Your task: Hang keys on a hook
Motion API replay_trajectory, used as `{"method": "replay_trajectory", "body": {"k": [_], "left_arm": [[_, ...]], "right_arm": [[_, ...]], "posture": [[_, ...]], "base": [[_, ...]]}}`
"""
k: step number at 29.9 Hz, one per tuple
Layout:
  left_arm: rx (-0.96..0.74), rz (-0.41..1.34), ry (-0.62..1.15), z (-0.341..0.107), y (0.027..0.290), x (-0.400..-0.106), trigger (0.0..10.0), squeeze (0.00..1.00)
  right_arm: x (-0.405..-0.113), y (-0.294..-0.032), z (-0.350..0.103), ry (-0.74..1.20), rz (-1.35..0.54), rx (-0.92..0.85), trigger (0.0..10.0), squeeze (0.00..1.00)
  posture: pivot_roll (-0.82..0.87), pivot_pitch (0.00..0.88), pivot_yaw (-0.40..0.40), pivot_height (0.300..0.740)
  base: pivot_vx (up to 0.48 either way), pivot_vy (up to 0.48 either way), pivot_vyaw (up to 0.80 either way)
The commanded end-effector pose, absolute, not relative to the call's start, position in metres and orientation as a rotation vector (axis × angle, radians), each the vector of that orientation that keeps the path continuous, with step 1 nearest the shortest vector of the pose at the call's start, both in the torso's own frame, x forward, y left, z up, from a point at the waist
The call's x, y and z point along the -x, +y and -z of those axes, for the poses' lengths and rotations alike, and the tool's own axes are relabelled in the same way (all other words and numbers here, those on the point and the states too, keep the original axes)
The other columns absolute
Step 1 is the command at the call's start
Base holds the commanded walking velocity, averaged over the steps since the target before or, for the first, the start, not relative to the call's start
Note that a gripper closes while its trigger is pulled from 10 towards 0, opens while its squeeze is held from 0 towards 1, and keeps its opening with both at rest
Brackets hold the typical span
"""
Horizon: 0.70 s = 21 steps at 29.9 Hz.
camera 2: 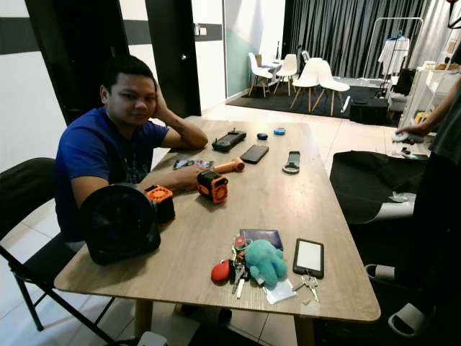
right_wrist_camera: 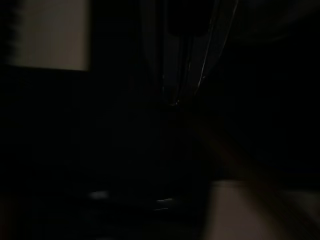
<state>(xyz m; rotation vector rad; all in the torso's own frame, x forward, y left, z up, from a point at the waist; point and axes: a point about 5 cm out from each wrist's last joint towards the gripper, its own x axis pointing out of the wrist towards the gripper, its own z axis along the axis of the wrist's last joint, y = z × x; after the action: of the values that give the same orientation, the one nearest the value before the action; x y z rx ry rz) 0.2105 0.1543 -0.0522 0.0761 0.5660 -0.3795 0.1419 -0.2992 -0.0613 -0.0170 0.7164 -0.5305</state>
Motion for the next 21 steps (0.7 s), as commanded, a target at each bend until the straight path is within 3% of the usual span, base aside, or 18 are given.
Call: {"method": "replay_trajectory", "body": {"k": [1, 5, 8, 10, 14, 21], "left_arm": [[-0.118, 0.399, 0.545, 0.051, 0.162, -0.208, 10.0, 0.00], [-0.116, 0.403, 0.535, 0.050, 0.163, -0.206, 10.0, 0.00], [-0.106, 0.408, 0.522, 0.050, 0.166, -0.201, 10.0, 0.00], [-0.105, 0.410, 0.513, 0.050, 0.166, -0.201, 10.0, 0.00], [-0.115, 0.408, 0.495, 0.048, 0.166, -0.202, 10.0, 0.00], [-0.113, 0.409, 0.488, 0.049, 0.161, -0.200, 10.0, 0.00]], "right_arm": [[-0.142, -0.320, 0.047, 0.621, 0.616, 0.050, 10.0, 0.00], [-0.143, -0.330, 0.039, 0.573, 0.633, 0.079, 10.0, 0.00], [-0.148, -0.366, 0.001, 0.356, 0.739, 0.167, 10.0, 0.00], [-0.153, -0.374, -0.014, 0.272, 0.762, 0.193, 10.0, 0.00], [-0.165, -0.380, -0.036, 0.149, 0.775, 0.191, 10.0, 0.00], [-0.212, -0.380, -0.091, -0.105, 0.704, 0.146, 10.0, 0.00]], "posture": [[0.05, 0.011, 0.013, 0.740], [0.05, 0.011, 0.013, 0.740], [0.04, 0.018, 0.018, 0.740], [0.04, 0.018, 0.020, 0.740], [0.04, 0.019, 0.023, 0.740], [0.03, 0.020, 0.021, 0.740]], "base": [[0.000, 0.000, 0.00], [0.000, 0.000, 0.00], [0.000, 0.000, 0.00], [0.000, 0.000, 0.00], [0.000, 0.000, 0.00], [0.000, 0.000, 0.00]]}}
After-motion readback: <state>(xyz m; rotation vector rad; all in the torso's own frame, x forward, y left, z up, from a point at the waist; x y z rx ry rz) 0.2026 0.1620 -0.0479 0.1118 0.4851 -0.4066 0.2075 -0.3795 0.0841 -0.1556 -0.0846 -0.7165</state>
